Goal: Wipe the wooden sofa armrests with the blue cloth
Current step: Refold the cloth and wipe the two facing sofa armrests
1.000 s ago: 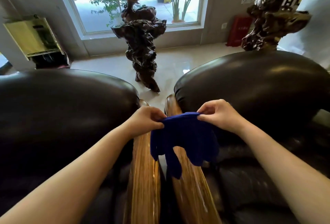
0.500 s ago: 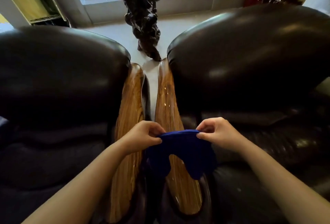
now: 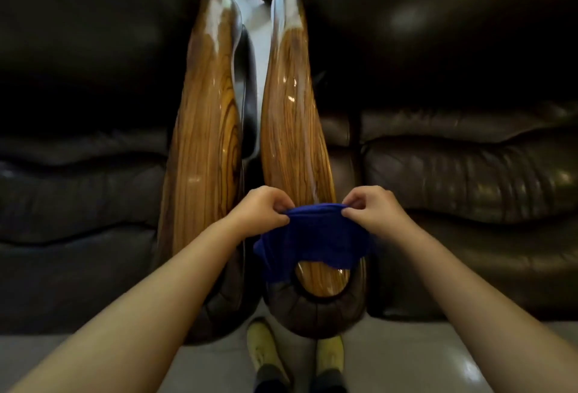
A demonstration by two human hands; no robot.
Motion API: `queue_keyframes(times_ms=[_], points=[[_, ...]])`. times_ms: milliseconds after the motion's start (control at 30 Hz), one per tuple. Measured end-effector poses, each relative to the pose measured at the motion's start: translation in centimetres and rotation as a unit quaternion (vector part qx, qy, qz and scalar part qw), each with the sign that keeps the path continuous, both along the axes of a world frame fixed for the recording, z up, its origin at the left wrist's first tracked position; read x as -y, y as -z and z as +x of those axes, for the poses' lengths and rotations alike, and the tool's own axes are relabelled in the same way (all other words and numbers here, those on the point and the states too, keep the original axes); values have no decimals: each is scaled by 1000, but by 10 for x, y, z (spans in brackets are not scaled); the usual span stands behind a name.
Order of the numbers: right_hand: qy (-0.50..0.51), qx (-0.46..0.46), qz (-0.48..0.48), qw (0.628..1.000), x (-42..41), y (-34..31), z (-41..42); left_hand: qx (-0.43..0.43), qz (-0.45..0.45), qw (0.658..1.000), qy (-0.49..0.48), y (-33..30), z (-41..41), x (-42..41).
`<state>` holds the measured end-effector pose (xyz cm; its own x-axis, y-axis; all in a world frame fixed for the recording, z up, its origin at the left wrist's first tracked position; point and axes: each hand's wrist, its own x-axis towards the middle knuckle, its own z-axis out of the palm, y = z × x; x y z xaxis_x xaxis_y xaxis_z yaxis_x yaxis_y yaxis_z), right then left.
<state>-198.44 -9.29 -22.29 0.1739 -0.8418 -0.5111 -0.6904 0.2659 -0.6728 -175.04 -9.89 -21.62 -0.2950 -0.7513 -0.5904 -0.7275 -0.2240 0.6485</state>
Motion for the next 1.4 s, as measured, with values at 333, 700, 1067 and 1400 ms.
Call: queue_keyframes(times_ms=[333, 700, 1067, 1400], points=[[117, -107, -294, 943, -27, 71, 26, 122, -348, 921, -128, 68, -27, -40], [78, -150, -307, 937, -40, 136, 65, 167, -352, 910, -145, 136, -70, -47], [57, -149, -323, 933, 30, 108, 74, 178, -334, 909, -175, 115, -60, 17], [36, -142, -314, 938, 101, 88, 84, 195, -325, 910, -169, 93, -52, 85]])
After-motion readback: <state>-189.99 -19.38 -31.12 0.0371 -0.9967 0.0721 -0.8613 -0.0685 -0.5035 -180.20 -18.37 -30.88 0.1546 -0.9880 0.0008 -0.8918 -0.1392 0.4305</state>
